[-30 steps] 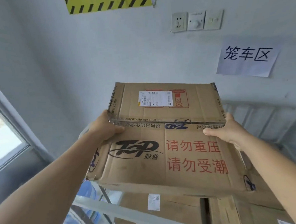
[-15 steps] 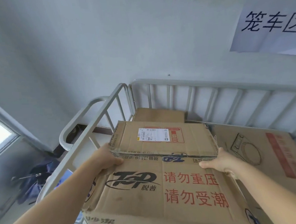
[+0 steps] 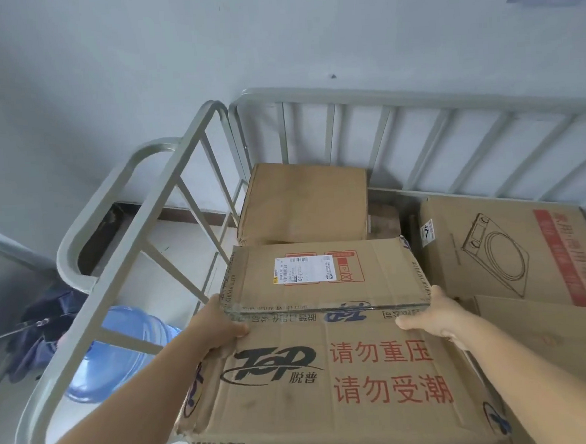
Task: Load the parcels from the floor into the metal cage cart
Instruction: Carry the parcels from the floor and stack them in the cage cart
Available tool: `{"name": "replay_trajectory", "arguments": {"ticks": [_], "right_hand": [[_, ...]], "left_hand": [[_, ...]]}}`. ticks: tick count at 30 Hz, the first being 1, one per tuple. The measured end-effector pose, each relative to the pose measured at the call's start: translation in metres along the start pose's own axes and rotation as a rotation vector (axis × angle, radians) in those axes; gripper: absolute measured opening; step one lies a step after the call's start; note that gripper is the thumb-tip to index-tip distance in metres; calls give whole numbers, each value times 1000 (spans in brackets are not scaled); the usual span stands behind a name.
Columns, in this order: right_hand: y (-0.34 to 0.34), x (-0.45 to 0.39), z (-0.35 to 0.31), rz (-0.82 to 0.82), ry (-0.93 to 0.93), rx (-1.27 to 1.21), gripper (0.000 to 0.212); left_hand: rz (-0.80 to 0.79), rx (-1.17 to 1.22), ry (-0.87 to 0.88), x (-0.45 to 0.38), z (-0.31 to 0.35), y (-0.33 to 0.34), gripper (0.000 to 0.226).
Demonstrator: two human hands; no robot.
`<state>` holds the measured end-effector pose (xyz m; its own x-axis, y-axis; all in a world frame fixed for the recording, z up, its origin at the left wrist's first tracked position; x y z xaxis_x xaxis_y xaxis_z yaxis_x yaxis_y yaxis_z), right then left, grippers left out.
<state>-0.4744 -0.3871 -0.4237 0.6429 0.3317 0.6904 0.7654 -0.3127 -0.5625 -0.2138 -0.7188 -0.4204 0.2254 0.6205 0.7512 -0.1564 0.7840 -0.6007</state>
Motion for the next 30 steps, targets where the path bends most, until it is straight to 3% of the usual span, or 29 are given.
{"name": "replay_trajectory", "arguments": {"ticks": [12,17,24,30], "right_hand": [[75,-50,17,76,49,-158,78],[103,-63,21,133,36,-176,92],[128,-64,33,180,63,-164,116],[142,-60,41,201,84,-130,119]], "left_hand": [[48,63,63,-81,-2,2,81],[29,105,50,-104,-24,15,100],[37,80,37,-122,-38,32,97],[103,20,1,-130,-58,41,96]]}}
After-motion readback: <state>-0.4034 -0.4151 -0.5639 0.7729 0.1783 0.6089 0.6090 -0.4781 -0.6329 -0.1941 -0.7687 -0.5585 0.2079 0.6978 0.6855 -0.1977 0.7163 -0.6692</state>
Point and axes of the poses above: each hand's wrist, its own x-axis away from the middle knuckle, its own y-axis out of the palm, z = x × y, the point moved 8 cm from there along -x, towards the middle knuckle, and after that the axes turned 12 degrees about -y, right-handed, at the moved point
